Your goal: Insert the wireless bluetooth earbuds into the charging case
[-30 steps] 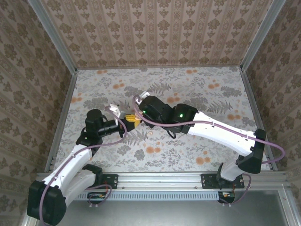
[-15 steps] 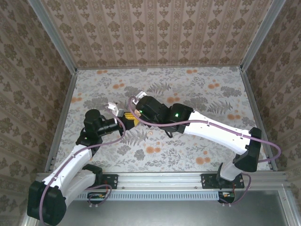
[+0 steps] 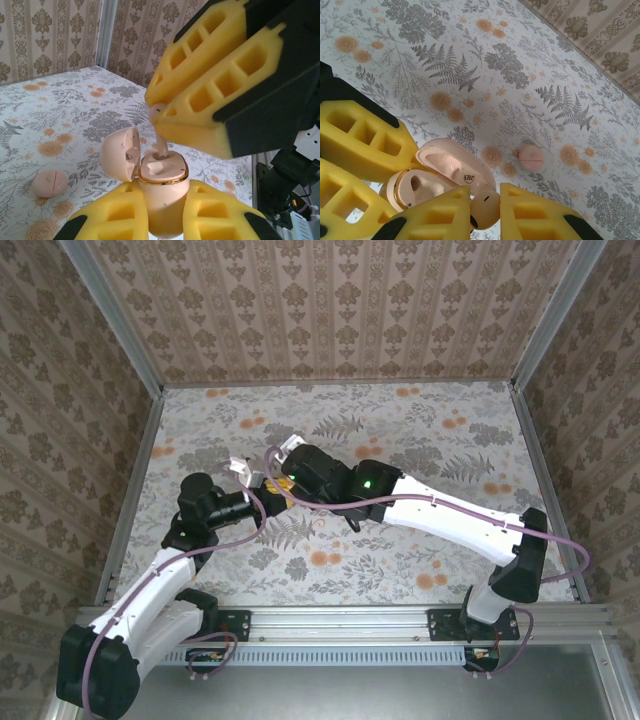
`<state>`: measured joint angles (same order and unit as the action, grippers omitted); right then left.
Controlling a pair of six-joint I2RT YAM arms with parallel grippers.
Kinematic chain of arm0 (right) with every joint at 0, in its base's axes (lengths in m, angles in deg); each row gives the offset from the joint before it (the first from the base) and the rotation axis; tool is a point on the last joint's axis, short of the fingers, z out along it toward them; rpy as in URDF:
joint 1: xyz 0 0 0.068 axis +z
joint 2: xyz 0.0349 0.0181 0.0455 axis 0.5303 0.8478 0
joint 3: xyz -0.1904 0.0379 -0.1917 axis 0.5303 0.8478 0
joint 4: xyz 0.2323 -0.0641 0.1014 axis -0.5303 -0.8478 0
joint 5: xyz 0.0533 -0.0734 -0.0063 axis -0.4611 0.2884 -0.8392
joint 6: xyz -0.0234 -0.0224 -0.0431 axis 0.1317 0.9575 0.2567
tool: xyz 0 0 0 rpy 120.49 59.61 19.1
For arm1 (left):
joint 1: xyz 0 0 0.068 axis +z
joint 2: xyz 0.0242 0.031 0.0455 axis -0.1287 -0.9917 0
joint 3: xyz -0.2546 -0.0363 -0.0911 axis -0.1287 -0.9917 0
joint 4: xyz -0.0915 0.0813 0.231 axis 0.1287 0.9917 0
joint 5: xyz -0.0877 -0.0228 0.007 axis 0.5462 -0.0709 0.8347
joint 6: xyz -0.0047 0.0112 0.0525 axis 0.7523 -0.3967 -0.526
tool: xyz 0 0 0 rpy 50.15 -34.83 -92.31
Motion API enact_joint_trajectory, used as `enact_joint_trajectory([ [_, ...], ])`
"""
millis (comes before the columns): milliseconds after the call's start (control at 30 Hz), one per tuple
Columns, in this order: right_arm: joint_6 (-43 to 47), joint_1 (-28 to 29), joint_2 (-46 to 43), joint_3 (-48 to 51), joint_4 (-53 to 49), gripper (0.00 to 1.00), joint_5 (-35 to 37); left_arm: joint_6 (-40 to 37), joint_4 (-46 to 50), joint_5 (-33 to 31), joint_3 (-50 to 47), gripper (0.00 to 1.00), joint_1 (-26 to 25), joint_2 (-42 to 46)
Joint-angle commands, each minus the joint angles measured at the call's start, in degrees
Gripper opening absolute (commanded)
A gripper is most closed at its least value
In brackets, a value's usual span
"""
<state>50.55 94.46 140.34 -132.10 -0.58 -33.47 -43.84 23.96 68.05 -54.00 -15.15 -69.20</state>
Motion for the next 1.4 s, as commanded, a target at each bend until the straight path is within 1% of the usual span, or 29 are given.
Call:
enact_joint_trajectory([
  [0, 1.32, 0.44, 0.76, -1.53, -0.61, 0.16, 2.36, 1.20, -2.33, 0.38, 2.28, 0.00, -0.45, 1.29],
  [467, 2.49, 1.79, 2.18, -1.48, -1.86, 0.17, 2.36, 1.65, -2.59, 0.04, 3.11, 0.00, -0.44, 1.60],
  [633, 1.00, 2.34, 1.32, -1.00, -1.25, 0.19, -3.75, 1.56, -2.59, -0.14, 3.11, 0.00, -0.48, 1.56],
  [733, -0.86, 2.29, 1.68, -1.77, -2.23, 0.21, -5.88, 1.39, -2.72, -0.18, 3.20, 0.00, -0.53, 1.68],
  [867, -3.61, 1.57, 2.96, -4.77, -5.22, 0.25, -9.38, 1.21, -3.81, 0.30, 2.77, 0.00, -0.42, 1.75],
  [1067, -8.16, -0.56, 5.40, -9.91, -9.76, 0.28, -14.94, 1.28, -5.34, 0.31, 1.67, 0.00, -0.48, 2.43],
  [1167, -9.73, -1.41, 6.05, -11.41, -10.97, 0.30, -16.90, 1.14, -5.34, 0.10, 1.27, 0.00, -0.50, 3.16],
  [1367, -11.45, -2.35, 5.23, -12.68, -11.25, 0.32, -18.93, 0.11, -5.53, -0.07, 0.06, 0.00, -0.49, 4.37],
])
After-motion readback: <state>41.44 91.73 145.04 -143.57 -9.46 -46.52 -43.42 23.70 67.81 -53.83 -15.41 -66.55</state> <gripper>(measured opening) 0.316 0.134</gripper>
